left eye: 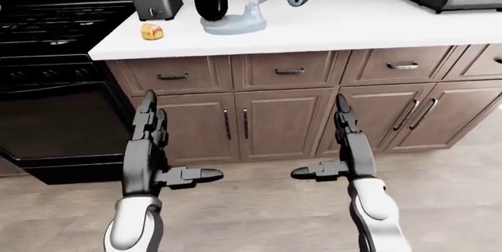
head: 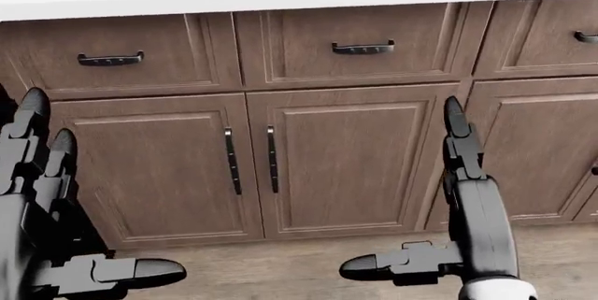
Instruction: Place the bread in the stand mixer bowl.
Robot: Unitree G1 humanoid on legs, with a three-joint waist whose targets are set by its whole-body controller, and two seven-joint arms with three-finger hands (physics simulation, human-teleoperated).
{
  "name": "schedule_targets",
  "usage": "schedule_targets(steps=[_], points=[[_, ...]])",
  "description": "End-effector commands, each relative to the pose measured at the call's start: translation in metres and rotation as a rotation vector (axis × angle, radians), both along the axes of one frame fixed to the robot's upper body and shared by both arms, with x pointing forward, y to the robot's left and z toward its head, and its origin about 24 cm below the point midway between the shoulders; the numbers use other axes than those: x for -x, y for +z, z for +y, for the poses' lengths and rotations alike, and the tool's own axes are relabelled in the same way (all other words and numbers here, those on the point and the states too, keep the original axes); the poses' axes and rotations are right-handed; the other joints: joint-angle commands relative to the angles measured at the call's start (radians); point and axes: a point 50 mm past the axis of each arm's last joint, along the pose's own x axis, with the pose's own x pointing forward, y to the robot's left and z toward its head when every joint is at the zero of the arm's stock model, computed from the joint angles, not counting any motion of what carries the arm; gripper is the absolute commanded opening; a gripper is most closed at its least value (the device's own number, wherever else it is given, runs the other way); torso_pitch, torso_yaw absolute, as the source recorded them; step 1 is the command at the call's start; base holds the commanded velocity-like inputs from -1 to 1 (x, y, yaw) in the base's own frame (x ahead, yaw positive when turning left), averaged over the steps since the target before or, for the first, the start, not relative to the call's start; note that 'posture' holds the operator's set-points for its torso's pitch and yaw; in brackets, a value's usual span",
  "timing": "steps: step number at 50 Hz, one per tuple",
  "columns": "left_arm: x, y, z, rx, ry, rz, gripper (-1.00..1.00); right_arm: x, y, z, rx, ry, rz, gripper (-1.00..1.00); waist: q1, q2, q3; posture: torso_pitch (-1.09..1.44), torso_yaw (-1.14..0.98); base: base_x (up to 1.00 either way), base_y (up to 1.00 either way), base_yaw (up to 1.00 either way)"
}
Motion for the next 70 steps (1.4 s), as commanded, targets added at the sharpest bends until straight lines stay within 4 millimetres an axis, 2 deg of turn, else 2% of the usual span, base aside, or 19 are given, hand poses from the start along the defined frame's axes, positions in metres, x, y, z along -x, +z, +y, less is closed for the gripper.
schedule_targets(steps=[1, 5, 8, 10, 17, 19, 21, 22, 31, 34, 35, 38, 43, 45, 47, 48, 56, 61, 70], points=[[0.0025, 0.0170, -0.0049, -0.008, -0.026, -0.099, 1.00, 0.0010, 0.0202, -0.0027, 0.014, -0.015, -0.109, 1.00, -0.004, -0.003, -0.015, 0.00, 0.00, 0.00, 0.19, 0.00], [0.0026, 0.0168, -0.0048, -0.008, -0.025, -0.100, 1.00, 0.0009, 0.0204, -0.0023, 0.016, -0.014, -0.109, 1.00, -0.005, -0.045, -0.008, 0.00, 0.00, 0.00, 0.19, 0.00], [0.0028, 0.0169, -0.0050, -0.008, -0.026, -0.101, 1.00, 0.0011, 0.0205, -0.0025, 0.016, -0.015, -0.109, 1.00, -0.007, -0.109, -0.019, 0.00, 0.00, 0.00, 0.19, 0.00], [0.0025, 0.0172, -0.0050, -0.009, -0.025, -0.101, 1.00, 0.0011, 0.0204, -0.0025, 0.017, -0.014, -0.109, 1.00, -0.017, -0.081, -0.009, 0.00, 0.00, 0.00, 0.19, 0.00], [0.0044, 0.0198, -0.0060, -0.014, -0.028, -0.106, 1.00, 0.0009, 0.0210, -0.0033, 0.016, -0.015, -0.110, 1.00, -0.010, -0.044, -0.005, 0.00, 0.00, 0.00, 0.19, 0.00], [0.0044, 0.0186, -0.0059, -0.015, -0.028, -0.105, 1.00, 0.0009, 0.0206, -0.0032, 0.016, -0.014, -0.109, 1.00, -0.013, -0.008, -0.004, 0.00, 0.00, 0.00, 0.20, 0.00], [0.0045, 0.0190, -0.0057, -0.015, -0.027, -0.105, 1.00, 0.0005, 0.0209, -0.0026, 0.017, -0.013, -0.110, 1.00, -0.011, 0.066, -0.025, 0.00, 0.00, 0.00, 0.19, 0.00], [0.0043, 0.0183, -0.0056, -0.014, -0.026, -0.105, 1.00, 0.0006, 0.0209, -0.0023, 0.017, -0.012, -0.110, 1.00, -0.006, 0.035, -0.023, 0.00, 0.00, 0.00, 0.19, 0.00], [0.0069, 0.0201, -0.0066, -0.017, -0.028, -0.110, 1.00, 0.0009, 0.0192, -0.0025, 0.015, -0.013, -0.108, 1.00, -0.004, -0.046, -0.005, 0.00, 0.00, 0.00, 0.19, 0.00], [0.0066, 0.0198, -0.0063, -0.018, -0.027, -0.110, 1.00, 0.0011, 0.0186, -0.0023, 0.014, -0.013, -0.108, 1.00, -0.007, -0.111, -0.018, 0.00, 0.00, 0.00, 0.19, 0.00], [0.0066, 0.0201, -0.0063, -0.018, -0.027, -0.111, 1.00, 0.0012, 0.0187, -0.0024, 0.014, -0.013, -0.108, 1.00, -0.018, -0.081, -0.008, 0.00, 0.00, 0.00, 0.20, 0.00], [0.0068, 0.0202, -0.0063, -0.018, -0.027, -0.110, 1.00, 0.0013, 0.0183, -0.0024, 0.014, -0.014, -0.107, 1.00, -0.015, -0.088, -0.014, 0.00, 0.00, 0.00, 0.19, 0.00], [0.0082, 0.0215, -0.0065, -0.019, -0.027, -0.113, 1.00, 0.0013, 0.0179, -0.0021, 0.013, -0.011, -0.105, 1.00, -0.011, -0.040, -0.003, 0.00, 0.00, 0.00, 0.19, 0.00], [0.0082, 0.0211, -0.0067, -0.020, -0.027, -0.114, 1.00, 0.0015, 0.0182, -0.0023, 0.013, -0.012, -0.105, 1.00, -0.013, -0.003, -0.004, 0.00, 0.00, 0.00, 0.19, 0.00], [0.0078, 0.0213, -0.0066, -0.021, -0.026, -0.114, 1.00, 0.0009, 0.0179, -0.0022, 0.013, -0.011, -0.104, 1.00, -0.010, 0.074, -0.026, 0.00, 0.00, 0.00, 0.20, 0.00], [0.0073, 0.0209, -0.0065, -0.020, -0.026, -0.114, 1.00, 0.0004, 0.0174, -0.0021, 0.014, -0.010, -0.103, 1.00, -0.002, 0.026, -0.014, 0.00, 0.00, 0.00, 0.20, 0.00], [0.0065, 0.0201, -0.0066, -0.022, -0.025, -0.113, 1.00, 0.0008, 0.0186, -0.0014, 0.006, 0.005, -0.135, 1.00, 0.001, -0.021, -0.006, 0.00, 0.00, 0.00, 0.05, 0.00], [0.0053, 0.0181, -0.0067, -0.024, -0.024, -0.111, 1.00, 0.0023, 0.0195, -0.0017, 0.008, 0.003, -0.141, 1.00, 0.017, -0.086, -0.014, 0.00, 0.00, 0.00, 0.00, 0.00], [0.0062, 0.0201, -0.0069, -0.028, -0.025, -0.114, 1.00, 0.0033, 0.0212, -0.0014, 0.010, 0.004, -0.144, 1.00, 0.006, -0.044, -0.030, 0.00, 0.00, 0.00, 0.00, 0.00]])
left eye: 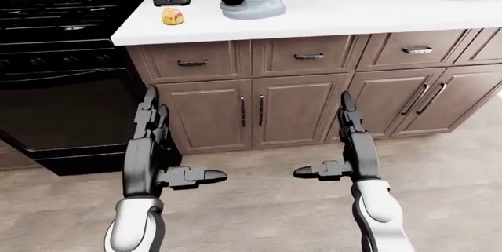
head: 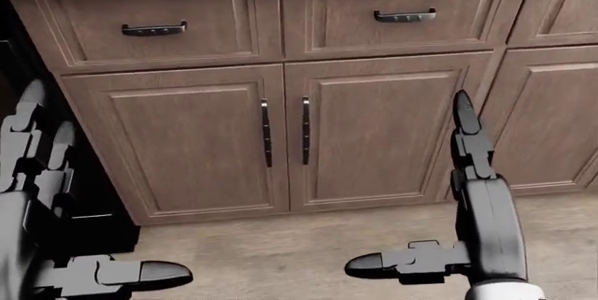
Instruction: Place the bread in the stand mixer bowl.
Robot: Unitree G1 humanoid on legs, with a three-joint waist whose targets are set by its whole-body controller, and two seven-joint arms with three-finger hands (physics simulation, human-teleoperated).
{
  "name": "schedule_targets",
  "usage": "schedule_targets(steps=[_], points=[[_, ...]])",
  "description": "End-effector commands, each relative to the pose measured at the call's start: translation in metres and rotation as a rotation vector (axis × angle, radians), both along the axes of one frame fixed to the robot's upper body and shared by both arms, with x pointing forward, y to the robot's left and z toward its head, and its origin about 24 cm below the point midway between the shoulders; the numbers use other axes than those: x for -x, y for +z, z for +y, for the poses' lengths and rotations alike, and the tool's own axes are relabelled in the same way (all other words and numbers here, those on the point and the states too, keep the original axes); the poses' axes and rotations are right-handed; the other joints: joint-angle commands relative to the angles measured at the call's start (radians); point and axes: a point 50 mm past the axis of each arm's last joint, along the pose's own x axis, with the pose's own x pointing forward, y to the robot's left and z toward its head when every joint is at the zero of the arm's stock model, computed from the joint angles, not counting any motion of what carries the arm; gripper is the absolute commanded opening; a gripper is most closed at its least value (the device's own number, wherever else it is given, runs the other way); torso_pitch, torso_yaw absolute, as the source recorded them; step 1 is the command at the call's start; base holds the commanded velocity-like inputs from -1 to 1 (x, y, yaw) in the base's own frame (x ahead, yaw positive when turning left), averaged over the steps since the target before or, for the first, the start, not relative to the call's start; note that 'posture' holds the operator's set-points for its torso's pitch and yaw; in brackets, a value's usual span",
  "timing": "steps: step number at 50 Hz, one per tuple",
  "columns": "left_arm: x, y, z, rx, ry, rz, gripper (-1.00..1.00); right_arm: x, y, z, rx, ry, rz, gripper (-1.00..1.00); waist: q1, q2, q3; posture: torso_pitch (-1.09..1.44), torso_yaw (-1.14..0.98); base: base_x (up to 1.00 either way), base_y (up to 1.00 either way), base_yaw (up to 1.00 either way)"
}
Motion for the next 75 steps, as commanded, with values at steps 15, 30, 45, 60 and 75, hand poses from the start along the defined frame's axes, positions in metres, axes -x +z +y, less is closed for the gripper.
schedule_targets(steps=[15, 30, 45, 60, 75], points=[[0.0036, 0.0115, -0.0013, -0.013, -0.003, -0.073, 1.00, 0.0011, 0.0171, 0.0019, 0.008, 0.012, -0.095, 1.00, -0.003, 0.001, -0.028, 0.00, 0.00, 0.00, 0.00, 0.00], [0.0035, 0.0122, -0.0008, -0.010, -0.001, -0.078, 1.00, 0.0007, 0.0172, 0.0016, 0.010, 0.010, -0.096, 1.00, -0.007, 0.009, 0.004, 0.00, 0.00, 0.07, 0.00, 0.00], [0.0044, 0.0140, -0.0004, -0.007, 0.004, -0.090, 1.00, 0.0015, 0.0162, 0.0011, 0.012, 0.008, -0.093, 1.00, 0.003, 0.044, 0.010, 0.00, 0.00, 0.15, 0.00, 0.00], [0.0051, 0.0145, 0.0000, -0.013, 0.007, -0.091, 1.00, 0.0028, 0.0161, 0.0015, 0.014, 0.008, -0.092, 1.00, -0.011, -0.010, 0.021, 0.00, 0.00, 0.15, 0.00, 0.00], [0.0044, 0.0122, 0.0000, -0.015, 0.008, -0.089, 1.00, 0.0016, 0.0155, 0.0027, 0.014, 0.010, -0.088, 1.00, 0.005, 0.022, 0.012, 0.00, 0.00, 0.15, 0.00, 0.00]])
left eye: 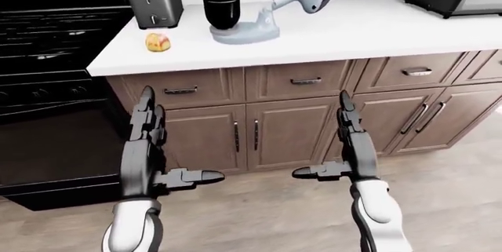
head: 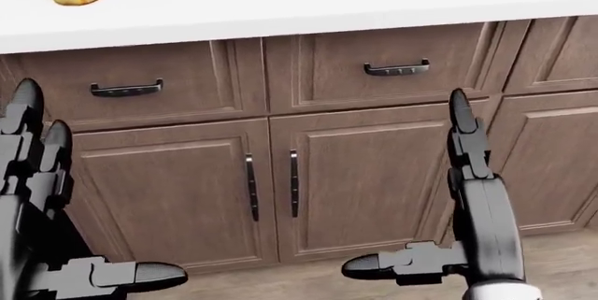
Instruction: Place the bread in the stand mixer bowl.
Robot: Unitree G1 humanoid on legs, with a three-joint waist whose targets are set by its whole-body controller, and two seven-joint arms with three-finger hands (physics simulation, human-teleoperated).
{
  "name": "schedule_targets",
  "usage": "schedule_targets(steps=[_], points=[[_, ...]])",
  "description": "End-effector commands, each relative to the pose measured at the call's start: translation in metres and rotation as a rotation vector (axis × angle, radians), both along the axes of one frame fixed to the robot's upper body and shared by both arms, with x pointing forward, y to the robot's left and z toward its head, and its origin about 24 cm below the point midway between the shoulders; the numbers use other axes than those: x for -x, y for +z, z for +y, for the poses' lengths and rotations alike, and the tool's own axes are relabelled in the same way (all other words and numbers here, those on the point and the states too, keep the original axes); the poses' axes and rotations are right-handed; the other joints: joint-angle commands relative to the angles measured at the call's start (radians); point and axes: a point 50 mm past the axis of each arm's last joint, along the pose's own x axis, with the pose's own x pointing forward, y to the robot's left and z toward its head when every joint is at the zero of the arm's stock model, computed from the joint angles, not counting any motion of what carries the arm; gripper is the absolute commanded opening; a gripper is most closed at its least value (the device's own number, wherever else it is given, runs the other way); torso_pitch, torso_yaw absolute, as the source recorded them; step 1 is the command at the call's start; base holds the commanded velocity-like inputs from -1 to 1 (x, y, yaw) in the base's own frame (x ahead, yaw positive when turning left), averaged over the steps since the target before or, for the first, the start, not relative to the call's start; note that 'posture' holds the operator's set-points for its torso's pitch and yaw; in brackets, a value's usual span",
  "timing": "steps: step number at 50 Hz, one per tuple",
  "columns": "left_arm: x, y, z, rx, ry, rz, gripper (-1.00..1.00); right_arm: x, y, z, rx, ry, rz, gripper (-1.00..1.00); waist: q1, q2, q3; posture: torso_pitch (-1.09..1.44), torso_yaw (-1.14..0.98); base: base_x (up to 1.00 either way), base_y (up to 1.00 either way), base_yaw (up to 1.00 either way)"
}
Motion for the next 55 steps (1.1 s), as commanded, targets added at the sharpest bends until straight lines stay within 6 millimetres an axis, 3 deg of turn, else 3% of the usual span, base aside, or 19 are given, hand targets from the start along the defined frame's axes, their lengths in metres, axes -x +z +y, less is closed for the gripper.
schedule_targets(steps=[1, 4, 5, 8, 13, 17, 18, 20, 26, 30, 31, 32, 36, 41, 43, 44, 45, 52, 55], points=[[0.0023, 0.0125, -0.0031, -0.006, -0.016, -0.077, 1.00, 0.0007, 0.0139, 0.0000, 0.009, 0.000, -0.077, 1.00, -0.001, -0.001, -0.009, 0.00, 0.00, 0.15, 0.00, 0.00], [0.0021, 0.0122, -0.0031, -0.006, -0.016, -0.077, 1.00, 0.0003, 0.0135, 0.0004, 0.009, 0.001, -0.076, 1.00, -0.003, -0.080, -0.028, 0.00, 0.00, 0.15, 0.00, 0.00], [0.0021, 0.0122, -0.0031, -0.006, -0.016, -0.077, 1.00, 0.0002, 0.0134, 0.0004, 0.009, 0.001, -0.076, 1.00, -0.015, -0.045, -0.018, 0.00, 0.00, 0.15, 0.00, 0.00], [0.0017, 0.0119, -0.0032, -0.006, -0.016, -0.076, 1.00, 0.0000, 0.0133, 0.0005, 0.009, 0.001, -0.076, 1.00, -0.020, -0.047, -0.012, 0.00, 0.00, 0.14, 0.00, 0.00], [0.0016, 0.0122, -0.0032, -0.006, -0.016, -0.077, 1.00, -0.0002, 0.0134, 0.0005, 0.009, 0.003, -0.076, 1.00, -0.019, 0.000, 0.000, 0.00, 0.00, 0.15, 0.00, 0.00], [0.0015, 0.0124, -0.0029, -0.007, -0.015, -0.077, 1.00, -0.0002, 0.0136, 0.0004, 0.010, 0.003, -0.076, 1.00, -0.023, 0.097, -0.023, 0.00, 0.00, 0.14, 0.00, 0.00], [0.0016, 0.0126, -0.0029, -0.007, -0.015, -0.077, 1.00, 0.0002, 0.0138, 0.0000, 0.010, 0.000, -0.078, 1.00, -0.010, 0.052, -0.016, 0.00, 0.00, 0.15, 0.00, 0.00], [0.0015, 0.0124, -0.0031, -0.007, -0.015, -0.077, 1.00, 0.0002, 0.0143, 0.0001, 0.010, 0.002, -0.078, 1.00, -0.009, 0.063, -0.008, 0.00, 0.00, 0.15, 0.00, 0.00], [0.0010, 0.0127, -0.0036, -0.009, -0.017, -0.078, 1.00, -0.0001, 0.0158, 0.0007, 0.013, 0.005, -0.079, 1.00, -0.002, 0.010, -0.008, 0.00, 0.00, 0.15, 0.00, 0.00], [0.0011, 0.0129, -0.0035, -0.009, -0.016, -0.078, 1.00, -0.0004, 0.0165, 0.0009, 0.014, 0.005, -0.081, 1.00, -0.005, -0.092, -0.032, 0.00, 0.00, 0.15, 0.00, 0.00], [0.0014, 0.0131, -0.0036, -0.009, -0.017, -0.079, 1.00, -0.0001, 0.0165, 0.0009, 0.014, 0.005, -0.081, 1.00, -0.017, -0.037, -0.017, 0.00, 0.00, 0.15, 0.00, 0.00], [0.0017, 0.0129, -0.0037, -0.009, -0.017, -0.078, 1.00, 0.0001, 0.0164, 0.0010, 0.014, 0.005, -0.081, 1.00, -0.011, -0.059, -0.015, 0.00, 0.00, 0.15, 0.00, 0.00], [0.0021, 0.0127, -0.0039, -0.009, -0.017, -0.078, 1.00, 0.0009, 0.0163, 0.0012, 0.013, 0.007, -0.082, 1.00, -0.018, -0.032, -0.013, 0.00, 0.00, 0.14, 0.00, 0.00], [0.0015, 0.0121, -0.0037, -0.010, -0.016, -0.077, 1.00, -0.0001, 0.0156, 0.0009, 0.014, 0.006, -0.081, 1.00, -0.024, 0.042, 0.001, 0.00, 0.00, 0.14, 0.00, 0.00], [0.0018, 0.0120, -0.0037, -0.010, -0.015, -0.077, 1.00, -0.0007, 0.0153, 0.0013, 0.016, 0.007, -0.080, 1.00, -0.018, 0.093, -0.021, 0.00, 0.00, 0.05, 0.00, 0.14], [0.0017, 0.0117, -0.0037, -0.010, -0.016, -0.077, 1.00, -0.0008, 0.0150, 0.0013, 0.017, 0.007, -0.080, 1.00, -0.003, 0.049, -0.021, 0.00, 0.00, 0.04, 0.00, 0.27], [0.0016, 0.0115, -0.0037, -0.010, -0.015, -0.076, 1.00, -0.0009, 0.0151, 0.0016, 0.017, 0.007, -0.081, 1.00, -0.010, 0.064, -0.025, 0.00, 0.00, 0.05, 0.00, 0.30], [0.0019, 0.0107, -0.0034, -0.011, -0.014, -0.076, 1.00, -0.0009, 0.0145, 0.0015, 0.019, 0.008, -0.081, 1.00, 0.000, -0.007, -0.016, 0.00, 0.00, 0.04, 0.00, 0.31], [0.0015, 0.0104, -0.0034, -0.011, -0.014, -0.076, 1.00, -0.0006, 0.0145, 0.0013, 0.019, 0.007, -0.082, 1.00, -0.005, -0.088, -0.028, 0.00, 0.00, 0.04, 0.00, 0.32]])
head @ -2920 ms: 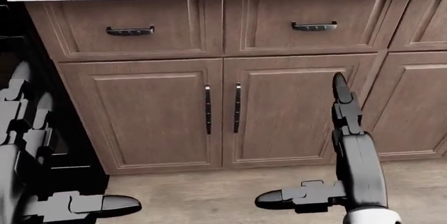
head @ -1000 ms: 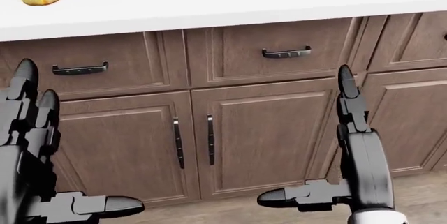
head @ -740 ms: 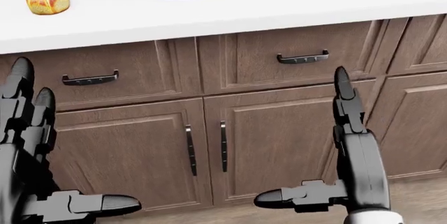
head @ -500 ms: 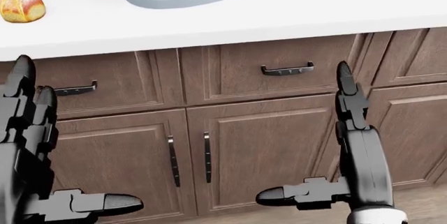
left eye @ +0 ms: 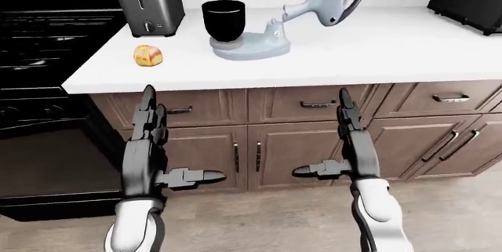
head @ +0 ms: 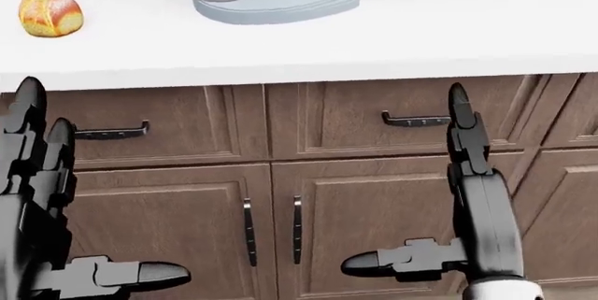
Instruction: Place the bread in the stand mixer bowl.
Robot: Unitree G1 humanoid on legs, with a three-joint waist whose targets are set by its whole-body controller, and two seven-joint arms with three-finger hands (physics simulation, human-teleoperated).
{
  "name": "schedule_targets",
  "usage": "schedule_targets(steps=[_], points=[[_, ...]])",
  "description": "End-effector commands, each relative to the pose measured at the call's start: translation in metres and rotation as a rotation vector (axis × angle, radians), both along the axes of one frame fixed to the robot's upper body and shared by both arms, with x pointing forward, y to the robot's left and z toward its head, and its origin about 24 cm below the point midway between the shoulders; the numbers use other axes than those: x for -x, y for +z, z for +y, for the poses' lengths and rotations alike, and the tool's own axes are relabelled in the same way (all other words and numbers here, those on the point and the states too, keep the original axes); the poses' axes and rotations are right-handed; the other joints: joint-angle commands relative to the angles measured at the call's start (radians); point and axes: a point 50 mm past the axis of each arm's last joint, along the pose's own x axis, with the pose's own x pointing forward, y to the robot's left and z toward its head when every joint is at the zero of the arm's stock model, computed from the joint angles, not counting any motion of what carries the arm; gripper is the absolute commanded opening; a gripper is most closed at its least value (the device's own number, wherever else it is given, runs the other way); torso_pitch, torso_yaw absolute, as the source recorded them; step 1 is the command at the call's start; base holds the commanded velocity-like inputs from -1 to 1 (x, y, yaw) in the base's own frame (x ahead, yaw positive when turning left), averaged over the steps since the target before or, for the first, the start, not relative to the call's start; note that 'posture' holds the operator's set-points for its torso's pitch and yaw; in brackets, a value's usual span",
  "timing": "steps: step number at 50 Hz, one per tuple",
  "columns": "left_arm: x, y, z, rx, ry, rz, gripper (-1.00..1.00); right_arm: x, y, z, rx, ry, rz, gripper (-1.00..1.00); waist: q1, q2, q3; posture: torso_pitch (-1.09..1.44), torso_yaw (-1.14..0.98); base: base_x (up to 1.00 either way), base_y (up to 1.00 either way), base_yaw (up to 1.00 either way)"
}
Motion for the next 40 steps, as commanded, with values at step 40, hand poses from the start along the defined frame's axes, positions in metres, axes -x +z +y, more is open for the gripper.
schedule_targets(steps=[40], points=[[0.0020, 0.0103, -0.0018, -0.011, -0.010, -0.065, 1.00, 0.0035, 0.0130, 0.0013, 0.000, 0.006, -0.085, 1.00, -0.016, 0.167, -0.008, 0.00, 0.00, 0.15, 0.00, 0.15]])
